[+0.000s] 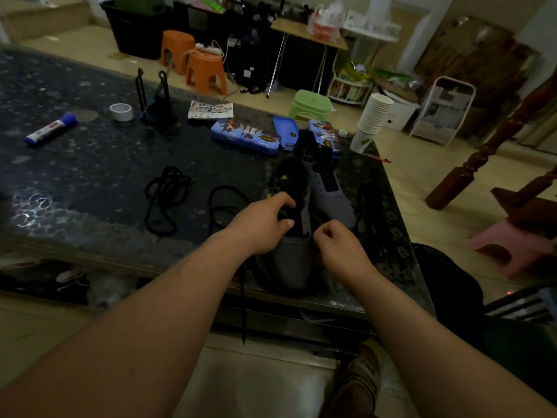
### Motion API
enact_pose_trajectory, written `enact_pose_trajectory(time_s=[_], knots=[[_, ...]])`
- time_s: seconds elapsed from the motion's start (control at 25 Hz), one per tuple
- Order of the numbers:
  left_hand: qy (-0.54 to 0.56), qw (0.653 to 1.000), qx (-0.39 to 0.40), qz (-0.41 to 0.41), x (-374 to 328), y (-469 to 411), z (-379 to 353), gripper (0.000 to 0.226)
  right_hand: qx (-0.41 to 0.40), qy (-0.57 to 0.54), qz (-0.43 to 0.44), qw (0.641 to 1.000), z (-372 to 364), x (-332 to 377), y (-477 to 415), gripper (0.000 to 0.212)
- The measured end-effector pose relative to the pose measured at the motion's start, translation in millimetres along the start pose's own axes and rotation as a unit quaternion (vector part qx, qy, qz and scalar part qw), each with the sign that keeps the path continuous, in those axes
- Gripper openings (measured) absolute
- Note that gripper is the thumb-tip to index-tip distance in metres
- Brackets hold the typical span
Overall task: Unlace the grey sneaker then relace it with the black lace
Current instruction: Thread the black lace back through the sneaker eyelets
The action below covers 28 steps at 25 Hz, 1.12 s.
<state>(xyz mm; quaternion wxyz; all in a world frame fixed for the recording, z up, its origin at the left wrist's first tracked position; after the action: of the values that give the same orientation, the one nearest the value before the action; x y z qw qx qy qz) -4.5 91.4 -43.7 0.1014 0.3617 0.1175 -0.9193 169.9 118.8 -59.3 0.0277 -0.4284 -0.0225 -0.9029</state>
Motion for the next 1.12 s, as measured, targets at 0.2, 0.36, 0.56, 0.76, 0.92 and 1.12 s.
enact_pose_trajectory(time_s=[0.2,0.36,0.56,0.76,0.92,1.12], knots=[[-0.008,0.998,-0.067,-0.017,-6,1,12,0.026,0.055,0.137,0.024,0.989,-7,23,-4,0.044],[-0.071,0.996,-0.044,-0.014,-18,-4,5,0.024,0.117,0.066,-0.027,0.991,-13,24,-7,0.031],[-0.120,0.991,-0.002,0.055,-19,-15,3,0.029,0.118,0.086,-0.053,0.988,-12,19,-2,0.031],[-0.110,0.991,0.008,0.072,-17,-17,0,0.025,0.105,0.015,-0.066,0.992,-7,27,11,0.020],[-0.093,0.993,0.002,0.070,-21,-17,-2,0.021,0.132,-0.055,-0.096,0.985,-5,26,40,0.021],[-0.013,0.999,-0.019,0.047,-12,-7,4,0.033,0.065,0.042,-0.111,0.991,3,13,6,0.046]])
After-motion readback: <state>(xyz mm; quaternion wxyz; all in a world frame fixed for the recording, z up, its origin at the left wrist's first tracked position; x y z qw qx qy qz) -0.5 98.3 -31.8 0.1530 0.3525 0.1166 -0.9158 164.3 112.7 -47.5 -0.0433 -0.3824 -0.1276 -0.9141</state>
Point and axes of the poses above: each hand's wrist, its own y-axis away from the middle knuckle, its own z-axis out of the back of the hand, x = y × z, the point moved 10 cm from there along -y, towards the middle knuckle, and after that the axes turned 13 degrees about -x, right-handed, at the moved point
